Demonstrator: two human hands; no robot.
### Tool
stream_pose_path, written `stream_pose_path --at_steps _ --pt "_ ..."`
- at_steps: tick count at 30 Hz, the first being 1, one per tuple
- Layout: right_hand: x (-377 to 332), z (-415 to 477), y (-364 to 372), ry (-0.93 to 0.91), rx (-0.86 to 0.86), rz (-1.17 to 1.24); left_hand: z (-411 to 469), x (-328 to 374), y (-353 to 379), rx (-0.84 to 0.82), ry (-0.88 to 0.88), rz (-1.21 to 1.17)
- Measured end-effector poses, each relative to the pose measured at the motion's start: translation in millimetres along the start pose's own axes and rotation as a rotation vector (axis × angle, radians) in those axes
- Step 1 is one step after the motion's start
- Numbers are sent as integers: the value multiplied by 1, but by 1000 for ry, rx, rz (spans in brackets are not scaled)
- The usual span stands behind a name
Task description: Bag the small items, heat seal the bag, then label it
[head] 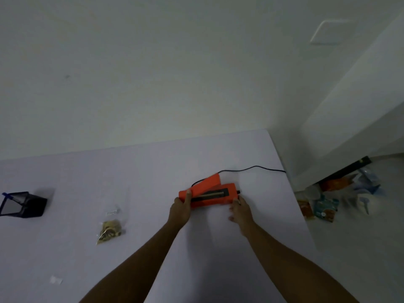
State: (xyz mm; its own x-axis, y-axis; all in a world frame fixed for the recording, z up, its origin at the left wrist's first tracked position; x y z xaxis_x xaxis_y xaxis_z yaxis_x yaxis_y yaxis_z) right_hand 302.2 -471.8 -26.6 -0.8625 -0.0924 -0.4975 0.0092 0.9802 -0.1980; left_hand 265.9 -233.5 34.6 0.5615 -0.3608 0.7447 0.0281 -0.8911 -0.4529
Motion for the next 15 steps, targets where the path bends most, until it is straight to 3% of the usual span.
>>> stream_pose_path --at_steps 8,15 --pt "-54 11 8 -39 -20 40 46 39 -8 -29 14 6" --pt "-45 -9 9 -70 -47 -7 37 40 -12 -80 123 0"
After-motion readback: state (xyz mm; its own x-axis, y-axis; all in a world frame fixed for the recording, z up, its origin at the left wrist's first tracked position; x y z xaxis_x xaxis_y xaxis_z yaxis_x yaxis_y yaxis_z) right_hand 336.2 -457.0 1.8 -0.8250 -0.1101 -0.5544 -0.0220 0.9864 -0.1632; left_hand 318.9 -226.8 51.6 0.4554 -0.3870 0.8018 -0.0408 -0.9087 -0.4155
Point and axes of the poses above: each hand's wrist, its own z-axis towards the middle knuckle, its own y-axis out of the palm, x = y × z, the point moved 7 cm from there along z, towards the middle knuckle, and after that the axes turned 14 degrees about y, right-handed, at the moved point
